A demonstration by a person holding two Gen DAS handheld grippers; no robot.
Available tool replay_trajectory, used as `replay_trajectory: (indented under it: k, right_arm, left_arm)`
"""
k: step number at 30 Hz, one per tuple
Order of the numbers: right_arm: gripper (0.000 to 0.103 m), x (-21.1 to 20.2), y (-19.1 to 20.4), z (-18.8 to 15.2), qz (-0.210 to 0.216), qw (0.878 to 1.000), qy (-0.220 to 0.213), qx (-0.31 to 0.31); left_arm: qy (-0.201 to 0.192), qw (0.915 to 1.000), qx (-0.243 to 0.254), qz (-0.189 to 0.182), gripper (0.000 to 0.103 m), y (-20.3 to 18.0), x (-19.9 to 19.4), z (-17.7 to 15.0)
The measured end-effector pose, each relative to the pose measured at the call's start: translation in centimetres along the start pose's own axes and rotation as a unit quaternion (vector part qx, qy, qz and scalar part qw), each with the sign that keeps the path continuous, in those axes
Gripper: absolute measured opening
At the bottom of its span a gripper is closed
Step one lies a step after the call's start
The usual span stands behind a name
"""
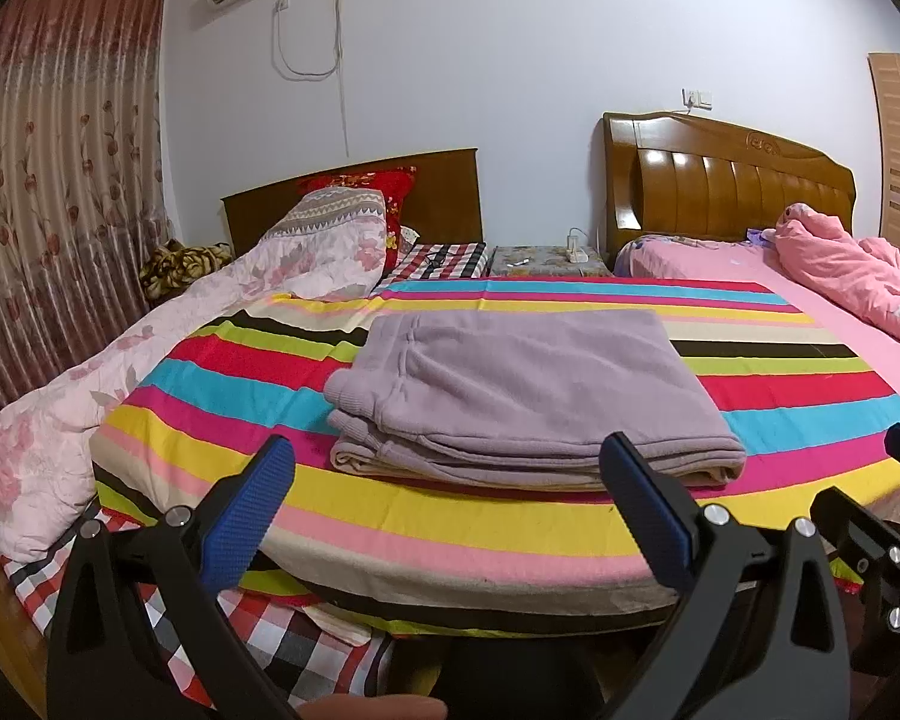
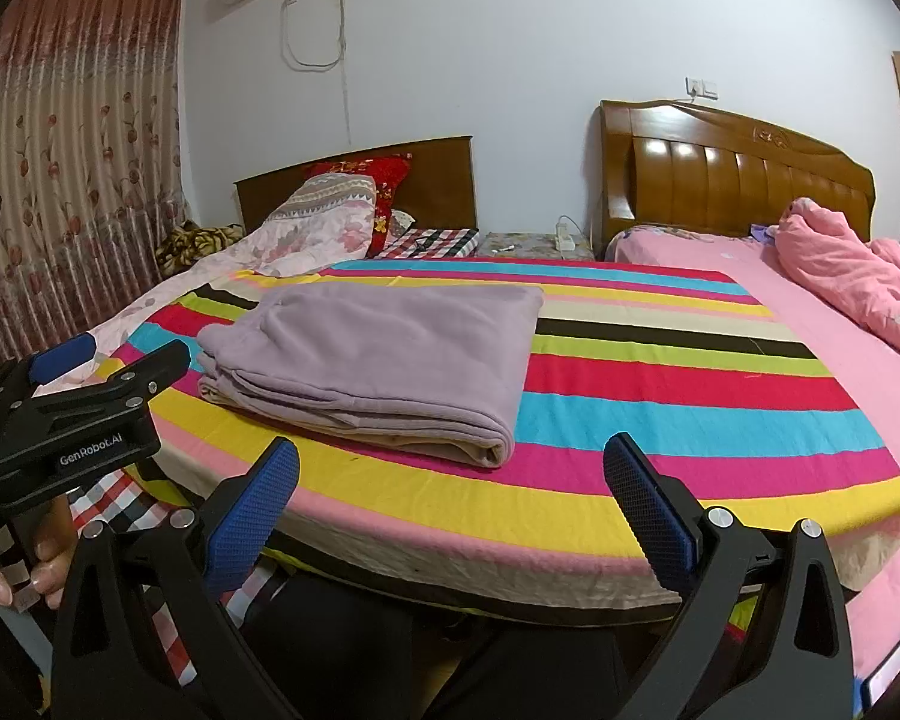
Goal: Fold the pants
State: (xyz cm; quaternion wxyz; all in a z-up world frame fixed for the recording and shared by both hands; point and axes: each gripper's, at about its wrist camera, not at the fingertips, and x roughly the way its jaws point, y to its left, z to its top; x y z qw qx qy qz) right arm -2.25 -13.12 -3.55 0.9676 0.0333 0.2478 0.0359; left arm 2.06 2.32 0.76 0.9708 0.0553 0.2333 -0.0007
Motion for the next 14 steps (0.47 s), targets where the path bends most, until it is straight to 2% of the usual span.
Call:
replay_trajectory:
  k: [4, 6, 10, 14]
  right_arm:
    - [0.098, 0.0, 0.0, -0.1, 0.0, 1.0, 0.001, 0.0]
    - [0.098, 0.0, -0.1, -0.1, 0.001, 1.0, 0.003, -0.002]
    - [0.098, 0.1, -0.3, -0.1, 0.003, 1.0, 0.004, -0.001]
    - [0.098, 0.4, -1.0, -0.2, 0.011, 1.0, 0.009, 0.004]
  left_arm:
    - [0.001, 1.0, -0.006, -0.006, 0.101, 0.0, 0.2, -0.1]
    - [0.003, 0.9999, -0.011, 0.006, 0.101, 0.0, 0.3, -0.3]
    - [0.025, 0.9995, -0.018, -0.012, 0.101, 0.4, 1.0, -0.5]
    - [0.031, 0.9992, -0.024, -0.005, 0.101, 0.7, 1.7, -0.9]
